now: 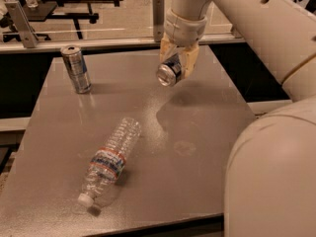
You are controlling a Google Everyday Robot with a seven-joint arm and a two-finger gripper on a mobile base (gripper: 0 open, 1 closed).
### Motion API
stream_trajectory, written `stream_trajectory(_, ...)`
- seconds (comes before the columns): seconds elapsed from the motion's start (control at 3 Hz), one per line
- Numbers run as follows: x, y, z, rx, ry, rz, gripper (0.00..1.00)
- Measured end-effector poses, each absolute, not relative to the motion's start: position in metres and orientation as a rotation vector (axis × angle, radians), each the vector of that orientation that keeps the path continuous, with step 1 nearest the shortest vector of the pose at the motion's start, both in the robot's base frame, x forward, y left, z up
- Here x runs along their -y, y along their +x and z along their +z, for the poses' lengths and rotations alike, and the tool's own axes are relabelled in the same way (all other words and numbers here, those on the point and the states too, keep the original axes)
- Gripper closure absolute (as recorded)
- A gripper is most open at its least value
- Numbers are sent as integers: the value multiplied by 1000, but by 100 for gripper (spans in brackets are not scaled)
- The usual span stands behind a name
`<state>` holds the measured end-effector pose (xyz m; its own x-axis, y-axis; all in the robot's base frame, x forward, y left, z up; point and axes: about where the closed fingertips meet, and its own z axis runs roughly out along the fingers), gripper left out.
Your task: Pick pepsi can
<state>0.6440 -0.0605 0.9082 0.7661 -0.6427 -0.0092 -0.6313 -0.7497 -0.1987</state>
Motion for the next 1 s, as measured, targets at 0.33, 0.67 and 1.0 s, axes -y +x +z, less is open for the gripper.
stream_trajectory(0.33,56,628,934,-1058,-2712,-58,100)
stream_trajectory(0.67,37,634,950,-1072,-2615,-71,100)
stream_trajectory(1.0,34,638,950,-1068,-2602,-84,100)
